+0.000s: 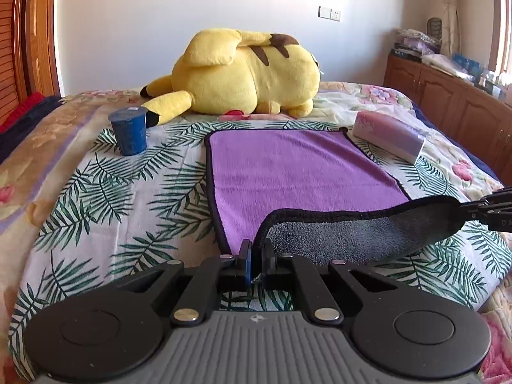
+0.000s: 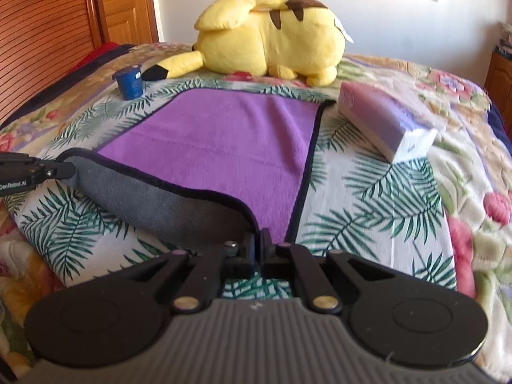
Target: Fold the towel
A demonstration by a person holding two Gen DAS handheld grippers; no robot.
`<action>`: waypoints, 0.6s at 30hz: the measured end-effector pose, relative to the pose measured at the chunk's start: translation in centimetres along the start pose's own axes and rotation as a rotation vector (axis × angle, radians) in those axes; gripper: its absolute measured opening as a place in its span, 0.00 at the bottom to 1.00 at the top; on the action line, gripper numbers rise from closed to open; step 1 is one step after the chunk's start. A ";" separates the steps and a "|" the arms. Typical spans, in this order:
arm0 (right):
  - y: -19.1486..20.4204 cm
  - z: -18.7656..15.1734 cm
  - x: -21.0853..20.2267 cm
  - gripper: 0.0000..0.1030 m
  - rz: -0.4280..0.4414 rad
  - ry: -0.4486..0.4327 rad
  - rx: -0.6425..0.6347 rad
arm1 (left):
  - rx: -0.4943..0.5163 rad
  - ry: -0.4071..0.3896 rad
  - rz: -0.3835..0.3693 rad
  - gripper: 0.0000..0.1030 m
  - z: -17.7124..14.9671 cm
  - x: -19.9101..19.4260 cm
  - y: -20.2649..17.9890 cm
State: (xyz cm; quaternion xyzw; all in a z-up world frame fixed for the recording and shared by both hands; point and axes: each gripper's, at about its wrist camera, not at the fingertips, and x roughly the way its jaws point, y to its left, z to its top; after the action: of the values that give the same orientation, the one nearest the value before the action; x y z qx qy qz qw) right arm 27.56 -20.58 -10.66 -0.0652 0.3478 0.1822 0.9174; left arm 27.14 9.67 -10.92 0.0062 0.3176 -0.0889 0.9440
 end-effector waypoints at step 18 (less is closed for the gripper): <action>-0.7 3.9 0.5 0.03 -0.004 -0.091 -0.101 | 0.134 -0.058 -0.025 0.00 4.8 1.5 -0.9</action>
State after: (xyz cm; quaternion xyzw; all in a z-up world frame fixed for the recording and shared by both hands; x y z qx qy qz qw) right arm 30.54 -20.18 -8.06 -0.1038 0.2959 0.2005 0.9282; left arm 31.07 8.17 -7.96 0.0627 0.2835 -0.1220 0.9491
